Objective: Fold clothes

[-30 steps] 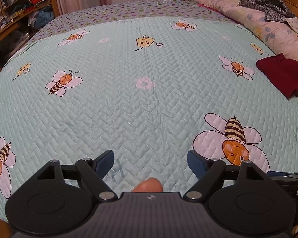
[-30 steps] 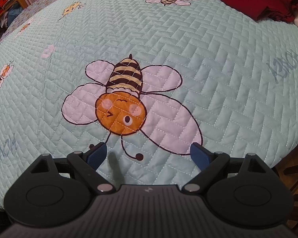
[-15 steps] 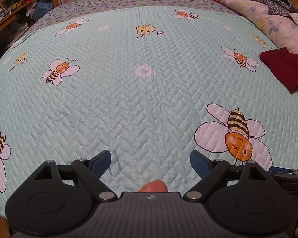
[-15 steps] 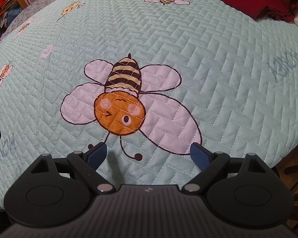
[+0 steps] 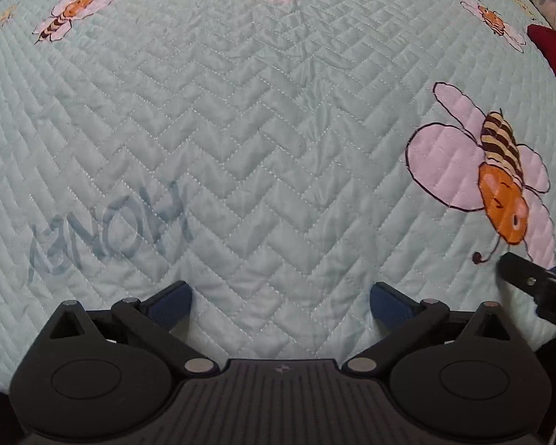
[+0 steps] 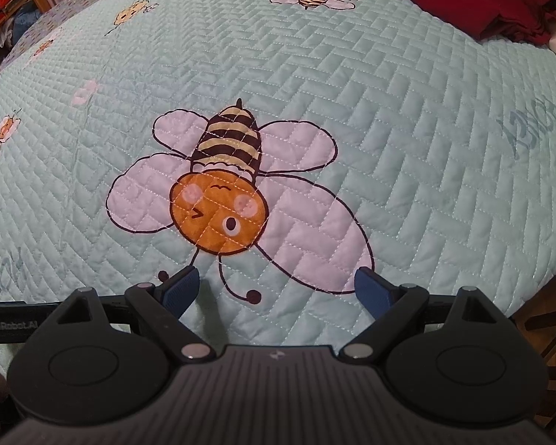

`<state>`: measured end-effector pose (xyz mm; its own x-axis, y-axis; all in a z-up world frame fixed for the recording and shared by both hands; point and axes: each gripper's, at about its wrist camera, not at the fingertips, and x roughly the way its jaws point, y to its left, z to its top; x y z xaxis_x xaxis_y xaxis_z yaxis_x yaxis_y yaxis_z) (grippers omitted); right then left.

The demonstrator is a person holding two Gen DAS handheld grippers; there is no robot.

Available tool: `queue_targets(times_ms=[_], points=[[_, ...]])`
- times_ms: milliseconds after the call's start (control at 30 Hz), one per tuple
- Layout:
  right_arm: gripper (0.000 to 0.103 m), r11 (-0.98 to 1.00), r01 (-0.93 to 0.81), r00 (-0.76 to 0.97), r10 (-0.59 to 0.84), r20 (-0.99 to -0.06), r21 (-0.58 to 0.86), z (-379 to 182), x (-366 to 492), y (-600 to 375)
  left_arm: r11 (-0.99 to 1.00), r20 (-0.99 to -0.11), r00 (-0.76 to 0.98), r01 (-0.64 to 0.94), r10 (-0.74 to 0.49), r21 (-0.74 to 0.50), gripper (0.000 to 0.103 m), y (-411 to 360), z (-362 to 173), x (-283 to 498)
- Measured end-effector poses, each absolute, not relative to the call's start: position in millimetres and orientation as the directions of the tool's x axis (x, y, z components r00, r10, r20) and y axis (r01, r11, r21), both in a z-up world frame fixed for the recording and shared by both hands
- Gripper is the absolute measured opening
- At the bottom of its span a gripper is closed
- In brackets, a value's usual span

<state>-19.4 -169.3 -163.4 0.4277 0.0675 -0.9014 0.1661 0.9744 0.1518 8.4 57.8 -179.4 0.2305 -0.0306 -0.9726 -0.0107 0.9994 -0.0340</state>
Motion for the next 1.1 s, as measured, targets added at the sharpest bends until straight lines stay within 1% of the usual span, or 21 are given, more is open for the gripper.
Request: queue_targets(times_ms=[467, 667, 833, 1033, 1100], points=[[0.091, 0.974, 0.163, 0.434, 0.071, -0.898, 0.156, -166, -17, -170, 1.000, -0.977, 0.211, -0.026, 0.010, 0.005, 0.103, 57, -181, 17], [0.091, 0.972, 0.164, 0.445, 0.078, -0.892, 0.167, -162, -17, -171, 1.000, -0.977, 0.213, -0.013, 0.010, 0.008, 0.102, 46, -178, 17], [0.091, 0.969, 0.161, 0.461, 0.092, -0.883, 0.185, -155, -18, -172, 0.994, -0.941, 0.323, 0.013, 0.100, 0.110, 0.102, 34, -153, 11], [0.091, 0.967, 0.162, 0.471, 0.098, -0.877, 0.195, -153, -19, -174, 0.993, -0.902, 0.426, 0.055, 0.068, 0.101, 0.102, 26, -121, 2], [0.091, 0.966, 0.164, 0.471, 0.099, -0.877, 0.198, -153, -22, -174, 0.993, -0.892, 0.448, 0.070, 0.056, 0.097, 0.100, 21, -114, -2]])
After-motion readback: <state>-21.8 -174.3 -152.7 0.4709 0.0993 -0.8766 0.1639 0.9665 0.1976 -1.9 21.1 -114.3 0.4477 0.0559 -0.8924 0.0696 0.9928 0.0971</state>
